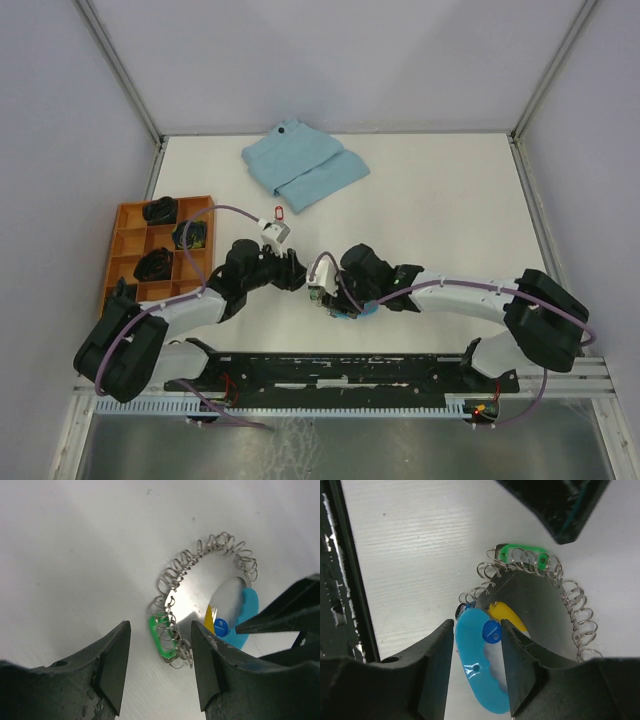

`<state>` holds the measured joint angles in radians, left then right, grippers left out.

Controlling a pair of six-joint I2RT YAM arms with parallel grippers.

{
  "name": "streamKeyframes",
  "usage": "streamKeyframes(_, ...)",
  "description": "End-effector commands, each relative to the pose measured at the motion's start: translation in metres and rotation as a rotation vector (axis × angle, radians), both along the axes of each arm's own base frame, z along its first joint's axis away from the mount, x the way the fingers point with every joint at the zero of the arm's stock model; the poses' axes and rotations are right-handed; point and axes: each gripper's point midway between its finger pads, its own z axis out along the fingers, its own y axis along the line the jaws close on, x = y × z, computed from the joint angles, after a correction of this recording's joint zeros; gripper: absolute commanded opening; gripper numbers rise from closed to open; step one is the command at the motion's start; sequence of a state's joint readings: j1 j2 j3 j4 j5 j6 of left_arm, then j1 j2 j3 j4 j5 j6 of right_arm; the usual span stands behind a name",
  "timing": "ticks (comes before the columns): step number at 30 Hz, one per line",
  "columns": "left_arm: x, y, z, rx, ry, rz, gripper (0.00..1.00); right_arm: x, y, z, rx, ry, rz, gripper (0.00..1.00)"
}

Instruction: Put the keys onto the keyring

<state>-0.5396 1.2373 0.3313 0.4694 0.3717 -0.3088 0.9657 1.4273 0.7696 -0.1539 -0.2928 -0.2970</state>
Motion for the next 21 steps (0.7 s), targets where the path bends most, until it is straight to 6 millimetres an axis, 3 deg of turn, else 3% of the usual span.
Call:
streamKeyframes(1, 0.027, 0.01, 0.011, -0.101, 0.051, 0.139, 0.6, 0.016, 0.017, -0.006, -0.013, -0.132, -0.125, 0.53)
streamKeyframes(6, 0.045, 0.011, 0.009, -0.113, 0.071, 0.169, 0.62, 0.009, 0.018, -0.032, -0.107, -0.162, -0.136, 0.6)
streamKeyframes(11, 0.057, -0.004, 0.008, -0.116, 0.099, 0.114, 0.63, 0.025, -0.014, -0.044, -0.269, -0.23, -0.205, 0.6)
streamKeyframes(17, 0.068, -0.024, -0.003, -0.102, 0.177, 0.023, 0.63, 0.064, -0.044, -0.025, -0.231, -0.168, -0.509, 0.58)
streamKeyframes(21, 0.077, -0.037, -0.013, -0.073, 0.215, -0.021, 0.65, 0.097, -0.088, -0.01, -0.312, -0.204, -0.761, 0.61)
